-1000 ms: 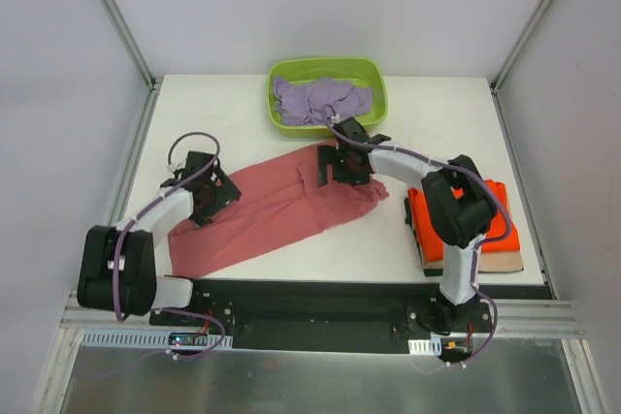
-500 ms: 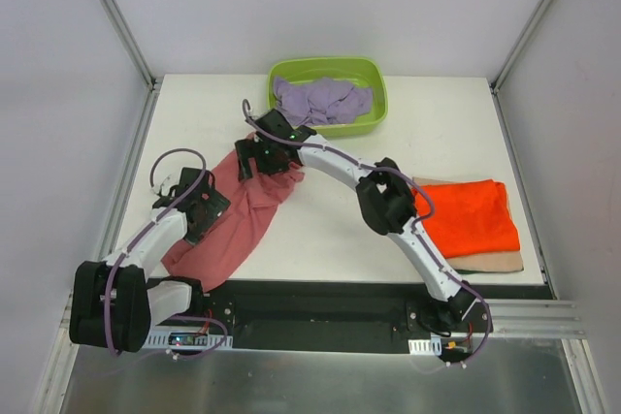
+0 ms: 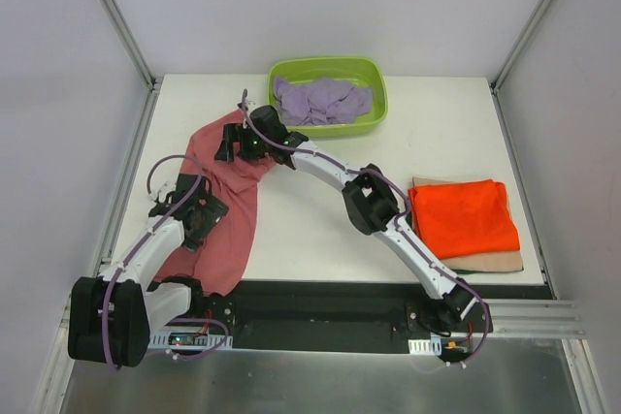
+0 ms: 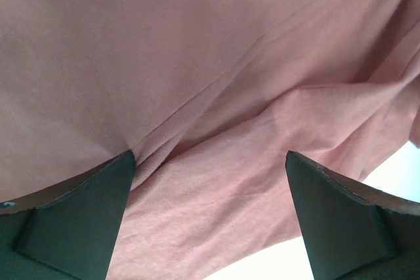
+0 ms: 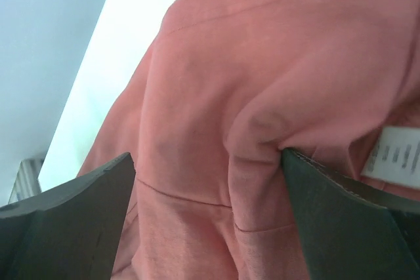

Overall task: Fold and stack the t-shirts
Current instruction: Rotate the tshirt 100 degrees

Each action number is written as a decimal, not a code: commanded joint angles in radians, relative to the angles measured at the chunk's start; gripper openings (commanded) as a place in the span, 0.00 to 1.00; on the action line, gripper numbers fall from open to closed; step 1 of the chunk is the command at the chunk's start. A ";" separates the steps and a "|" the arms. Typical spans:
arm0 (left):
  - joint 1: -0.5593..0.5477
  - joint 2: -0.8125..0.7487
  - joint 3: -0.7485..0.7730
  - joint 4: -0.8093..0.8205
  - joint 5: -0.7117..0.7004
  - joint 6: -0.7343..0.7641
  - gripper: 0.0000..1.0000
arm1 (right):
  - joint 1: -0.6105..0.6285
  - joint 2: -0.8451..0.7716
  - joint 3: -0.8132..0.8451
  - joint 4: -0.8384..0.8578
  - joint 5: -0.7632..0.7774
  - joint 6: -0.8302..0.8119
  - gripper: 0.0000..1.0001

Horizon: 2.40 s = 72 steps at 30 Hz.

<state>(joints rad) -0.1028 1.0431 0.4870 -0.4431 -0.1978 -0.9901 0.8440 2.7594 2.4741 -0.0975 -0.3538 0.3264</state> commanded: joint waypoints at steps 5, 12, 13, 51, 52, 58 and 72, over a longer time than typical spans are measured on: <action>-0.003 0.038 -0.039 0.064 0.237 0.021 0.99 | -0.075 0.002 0.085 0.220 0.080 -0.035 0.96; -0.063 0.074 -0.044 0.191 0.347 -0.002 0.99 | -0.063 -0.237 -0.016 0.024 -0.046 -0.291 0.96; -0.084 0.087 -0.039 0.210 0.359 -0.010 0.99 | -0.065 -0.285 -0.058 0.006 -0.065 -0.299 0.96; -0.286 0.101 0.481 0.090 0.017 0.298 0.99 | 0.024 -1.355 -1.499 -0.124 0.204 -0.328 0.96; -0.263 0.139 0.514 0.099 0.021 0.318 0.99 | 0.050 -1.309 -1.483 -0.101 0.199 -0.299 0.96; -0.161 0.480 0.772 0.142 0.136 0.416 0.99 | 0.210 -1.046 -1.273 -0.100 0.277 -0.306 0.96; -0.077 1.064 1.153 0.173 0.382 0.433 0.99 | 0.262 -0.811 -1.195 -0.134 0.315 -0.362 0.96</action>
<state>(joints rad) -0.2108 2.0403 1.5688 -0.2749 0.1055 -0.5571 1.1103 1.9476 1.3148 -0.2371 -0.0559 0.0059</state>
